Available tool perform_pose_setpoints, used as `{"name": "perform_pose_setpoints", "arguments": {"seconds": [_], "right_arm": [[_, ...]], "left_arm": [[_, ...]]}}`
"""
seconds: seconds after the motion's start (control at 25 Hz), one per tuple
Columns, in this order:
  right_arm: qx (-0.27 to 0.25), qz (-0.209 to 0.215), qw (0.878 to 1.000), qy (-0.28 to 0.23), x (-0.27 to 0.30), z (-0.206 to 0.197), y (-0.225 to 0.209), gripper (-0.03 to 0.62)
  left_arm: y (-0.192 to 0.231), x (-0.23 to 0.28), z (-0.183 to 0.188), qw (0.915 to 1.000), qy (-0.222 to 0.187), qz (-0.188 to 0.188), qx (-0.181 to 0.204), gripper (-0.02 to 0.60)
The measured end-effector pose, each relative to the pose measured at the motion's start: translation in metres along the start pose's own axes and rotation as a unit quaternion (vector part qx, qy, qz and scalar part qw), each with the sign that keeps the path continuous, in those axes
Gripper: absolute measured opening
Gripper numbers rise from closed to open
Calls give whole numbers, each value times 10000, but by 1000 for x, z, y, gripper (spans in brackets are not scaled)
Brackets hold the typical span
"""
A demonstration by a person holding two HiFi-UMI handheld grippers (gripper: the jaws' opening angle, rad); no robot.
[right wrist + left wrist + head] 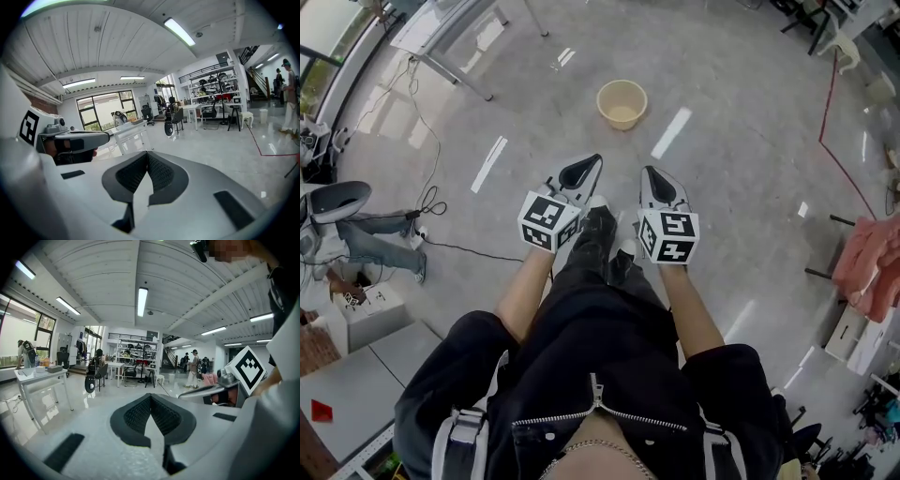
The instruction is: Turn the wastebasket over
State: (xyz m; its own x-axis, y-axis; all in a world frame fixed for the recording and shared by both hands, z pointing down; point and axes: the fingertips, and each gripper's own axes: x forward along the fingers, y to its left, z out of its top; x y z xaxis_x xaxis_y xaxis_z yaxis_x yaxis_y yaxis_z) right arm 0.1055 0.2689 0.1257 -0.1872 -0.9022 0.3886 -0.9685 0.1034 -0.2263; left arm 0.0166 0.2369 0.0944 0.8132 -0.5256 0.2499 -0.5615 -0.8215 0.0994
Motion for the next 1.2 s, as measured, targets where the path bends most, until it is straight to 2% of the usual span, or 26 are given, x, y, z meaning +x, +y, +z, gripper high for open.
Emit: {"name": "perform_pose_setpoints", "arguments": {"seconds": [0.4, 0.92, 1.2], "right_arm": [[-110, -182, 9994, 262, 56, 15, -15, 11], [-337, -183, 9977, 556, 178, 52, -10, 11], [-356, -254, 9976, 528, 222, 71, -8, 11]], "left_arm": [[51, 46, -5, 9994, 15, -203, -264, 5], [161, 112, 4, 9987, -25, -286, -415, 5], [210, 130, 4, 9985, 37, -290, -458, 5]]}}
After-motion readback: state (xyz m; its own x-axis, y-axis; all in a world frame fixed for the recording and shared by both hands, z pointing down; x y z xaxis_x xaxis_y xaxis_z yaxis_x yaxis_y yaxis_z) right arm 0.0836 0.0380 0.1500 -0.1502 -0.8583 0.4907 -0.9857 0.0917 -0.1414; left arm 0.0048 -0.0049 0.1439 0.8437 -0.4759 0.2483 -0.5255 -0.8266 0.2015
